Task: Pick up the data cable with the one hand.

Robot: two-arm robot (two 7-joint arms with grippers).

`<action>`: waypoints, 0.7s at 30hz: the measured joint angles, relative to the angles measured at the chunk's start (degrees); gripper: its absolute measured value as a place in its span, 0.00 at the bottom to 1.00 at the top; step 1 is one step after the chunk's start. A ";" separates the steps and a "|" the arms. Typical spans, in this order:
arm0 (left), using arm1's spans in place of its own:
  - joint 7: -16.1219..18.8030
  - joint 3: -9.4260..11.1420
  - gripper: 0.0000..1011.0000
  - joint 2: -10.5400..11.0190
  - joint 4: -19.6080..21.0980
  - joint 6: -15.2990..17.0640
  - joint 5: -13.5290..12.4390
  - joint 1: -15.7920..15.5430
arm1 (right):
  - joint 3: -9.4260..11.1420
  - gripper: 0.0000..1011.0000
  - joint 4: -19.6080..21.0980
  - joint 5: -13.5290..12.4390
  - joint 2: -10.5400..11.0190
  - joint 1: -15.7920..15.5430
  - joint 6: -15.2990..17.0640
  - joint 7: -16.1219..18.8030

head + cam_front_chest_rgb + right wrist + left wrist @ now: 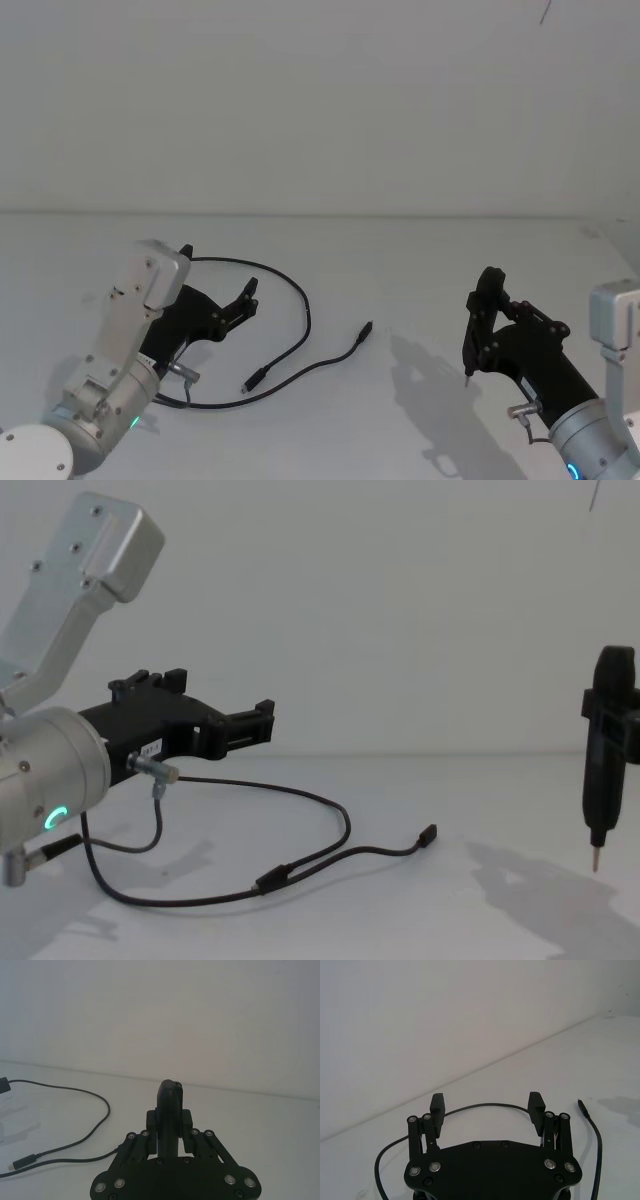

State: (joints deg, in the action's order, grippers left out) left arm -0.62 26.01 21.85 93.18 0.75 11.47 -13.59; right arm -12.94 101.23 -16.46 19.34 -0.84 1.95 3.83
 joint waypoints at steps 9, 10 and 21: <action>0.00 0.01 0.99 0.02 0.00 0.00 0.00 0.00 | 0.00 0.28 0.00 0.00 0.00 0.00 0.00 0.00; 0.00 0.01 0.99 0.03 0.00 0.00 0.00 0.00 | 0.00 0.28 0.00 0.00 0.00 0.00 0.00 0.00; -0.01 0.01 0.99 0.05 -0.01 0.03 0.01 0.00 | 0.00 0.28 0.00 -0.01 0.00 0.00 0.00 0.00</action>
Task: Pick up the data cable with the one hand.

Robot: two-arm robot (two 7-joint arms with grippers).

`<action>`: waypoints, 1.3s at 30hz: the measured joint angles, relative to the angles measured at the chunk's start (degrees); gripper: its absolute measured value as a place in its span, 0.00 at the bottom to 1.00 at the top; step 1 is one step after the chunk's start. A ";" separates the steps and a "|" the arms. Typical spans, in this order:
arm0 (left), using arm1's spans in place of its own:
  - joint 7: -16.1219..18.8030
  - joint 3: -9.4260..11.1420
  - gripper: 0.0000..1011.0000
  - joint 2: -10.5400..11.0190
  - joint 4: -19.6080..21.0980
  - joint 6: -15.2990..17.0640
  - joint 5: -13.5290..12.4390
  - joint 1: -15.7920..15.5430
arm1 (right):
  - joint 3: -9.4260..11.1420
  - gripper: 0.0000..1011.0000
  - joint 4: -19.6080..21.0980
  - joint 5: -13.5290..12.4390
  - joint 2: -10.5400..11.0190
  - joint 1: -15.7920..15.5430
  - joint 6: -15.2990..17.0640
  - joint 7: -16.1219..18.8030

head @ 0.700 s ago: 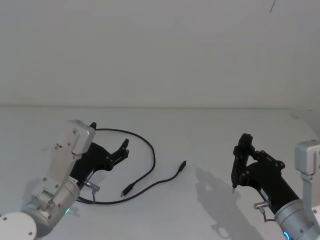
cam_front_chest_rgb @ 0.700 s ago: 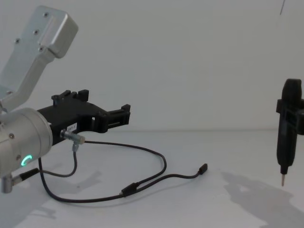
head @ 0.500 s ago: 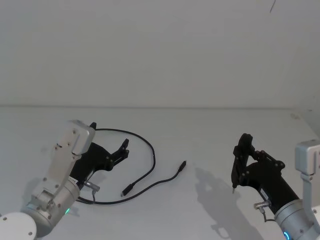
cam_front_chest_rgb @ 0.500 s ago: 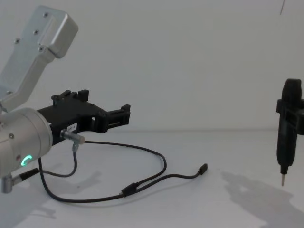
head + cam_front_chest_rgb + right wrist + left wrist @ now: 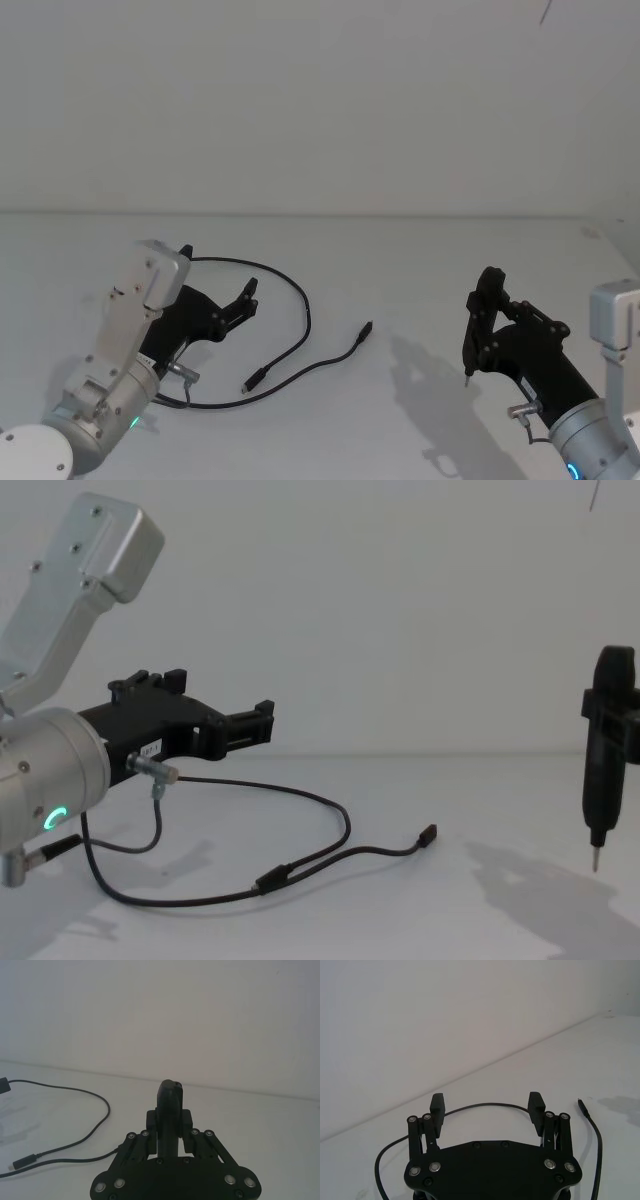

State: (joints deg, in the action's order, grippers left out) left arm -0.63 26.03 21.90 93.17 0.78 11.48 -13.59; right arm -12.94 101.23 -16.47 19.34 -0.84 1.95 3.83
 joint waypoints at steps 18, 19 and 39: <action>-4.62 0.20 0.99 0.98 -0.28 1.16 2.25 -0.23 | 0.00 0.28 0.00 0.00 0.00 0.00 0.00 0.00; -5.71 0.25 0.99 1.23 -0.28 1.66 2.71 -0.24 | 0.00 0.28 0.00 0.00 0.00 0.00 0.00 0.00; -18.26 1.94 0.99 6.33 0.38 12.71 7.72 -0.75 | 0.00 0.28 0.00 0.00 0.00 0.00 0.00 0.00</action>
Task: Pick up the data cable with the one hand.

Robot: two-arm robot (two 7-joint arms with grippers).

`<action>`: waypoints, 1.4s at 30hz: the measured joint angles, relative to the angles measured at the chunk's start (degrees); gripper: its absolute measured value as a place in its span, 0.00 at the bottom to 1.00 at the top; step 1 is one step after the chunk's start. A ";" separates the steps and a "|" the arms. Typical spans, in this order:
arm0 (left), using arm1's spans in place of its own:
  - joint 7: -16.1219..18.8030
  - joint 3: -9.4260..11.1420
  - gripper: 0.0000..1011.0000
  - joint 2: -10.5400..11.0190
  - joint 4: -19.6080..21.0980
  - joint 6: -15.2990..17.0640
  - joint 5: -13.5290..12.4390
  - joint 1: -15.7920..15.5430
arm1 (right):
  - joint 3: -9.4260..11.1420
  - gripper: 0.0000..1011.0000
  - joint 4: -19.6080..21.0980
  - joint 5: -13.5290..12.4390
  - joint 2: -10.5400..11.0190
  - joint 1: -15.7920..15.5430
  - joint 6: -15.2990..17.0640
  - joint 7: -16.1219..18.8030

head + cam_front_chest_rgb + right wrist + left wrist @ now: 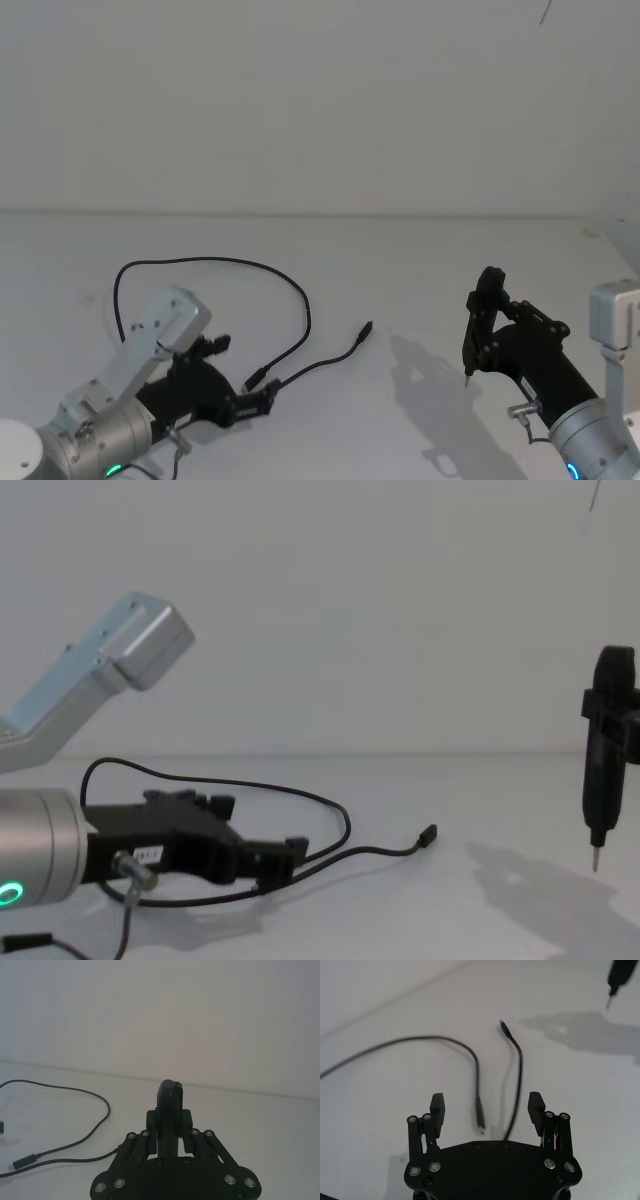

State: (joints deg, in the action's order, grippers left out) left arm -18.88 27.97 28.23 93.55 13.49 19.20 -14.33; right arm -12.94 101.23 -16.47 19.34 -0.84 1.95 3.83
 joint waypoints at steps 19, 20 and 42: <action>-11.12 5.77 0.99 1.86 -5.79 8.57 0.66 -6.64 | 0.00 0.28 0.00 0.00 0.00 0.00 0.00 0.00; -11.26 5.92 0.99 1.74 -6.07 8.57 0.53 -6.84 | 0.00 0.28 0.00 0.00 0.00 0.00 0.00 0.00; -9.78 6.93 0.99 -2.55 -12.22 4.49 -2.70 -10.50 | 0.00 0.28 0.00 0.00 0.00 0.00 0.00 0.00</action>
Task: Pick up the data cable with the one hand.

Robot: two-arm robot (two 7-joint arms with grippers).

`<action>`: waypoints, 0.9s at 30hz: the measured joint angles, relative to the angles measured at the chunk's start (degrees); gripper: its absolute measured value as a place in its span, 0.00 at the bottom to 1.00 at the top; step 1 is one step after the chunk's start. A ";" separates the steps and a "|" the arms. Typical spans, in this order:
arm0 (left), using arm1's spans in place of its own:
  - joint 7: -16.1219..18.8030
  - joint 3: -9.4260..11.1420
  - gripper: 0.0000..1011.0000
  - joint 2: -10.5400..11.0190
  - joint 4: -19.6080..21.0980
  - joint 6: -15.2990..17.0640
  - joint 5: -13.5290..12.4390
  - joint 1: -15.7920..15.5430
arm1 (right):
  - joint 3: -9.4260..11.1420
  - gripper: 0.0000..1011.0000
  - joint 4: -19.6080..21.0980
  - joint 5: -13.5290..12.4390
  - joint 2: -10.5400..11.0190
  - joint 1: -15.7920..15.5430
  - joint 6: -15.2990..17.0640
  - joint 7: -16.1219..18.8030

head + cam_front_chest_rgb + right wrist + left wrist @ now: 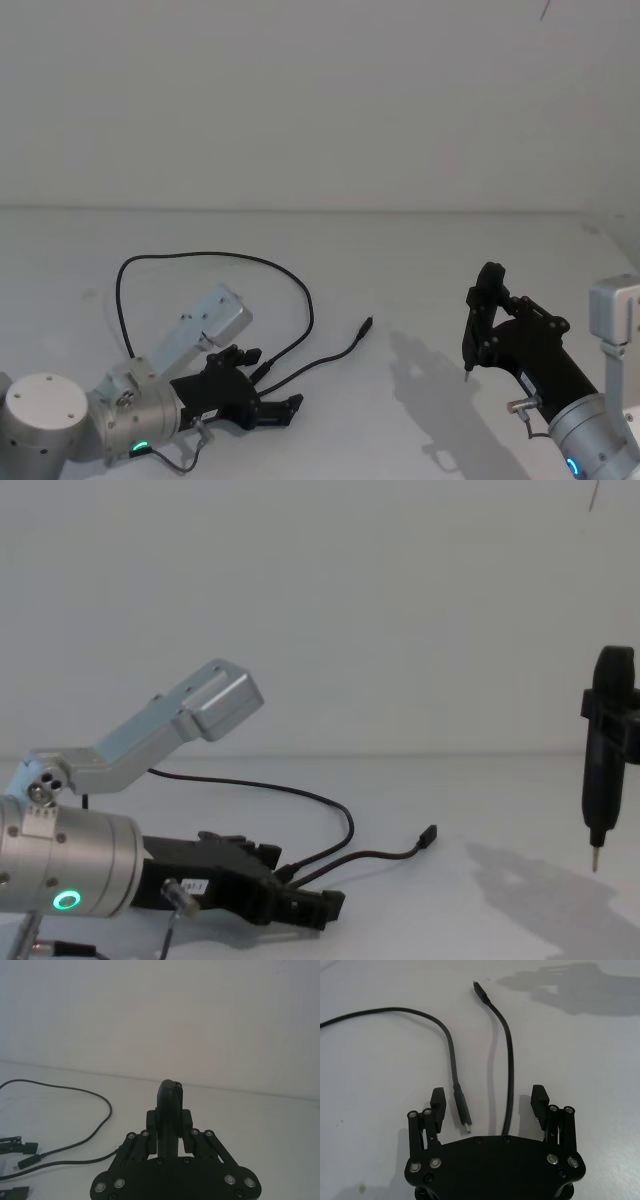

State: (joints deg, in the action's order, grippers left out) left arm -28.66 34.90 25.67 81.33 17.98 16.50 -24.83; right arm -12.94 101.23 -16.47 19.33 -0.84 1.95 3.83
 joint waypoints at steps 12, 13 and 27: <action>0.10 -0.11 0.99 -1.94 -2.02 -1.82 -0.99 -1.21 | 0.00 0.28 0.00 0.00 0.00 0.00 0.00 0.00; 0.03 -0.10 0.99 -2.07 -2.13 -1.89 -1.02 -1.28 | 0.00 0.28 0.00 0.00 0.00 0.00 0.00 0.00; -1.74 0.28 0.99 -3.87 -3.32 -3.41 -1.58 -2.44 | 0.00 0.28 0.00 0.00 0.00 0.00 0.00 0.00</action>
State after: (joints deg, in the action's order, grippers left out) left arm -30.40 35.18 21.80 78.01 14.57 14.91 -27.27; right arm -12.94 101.23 -16.47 19.33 -0.84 1.95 3.83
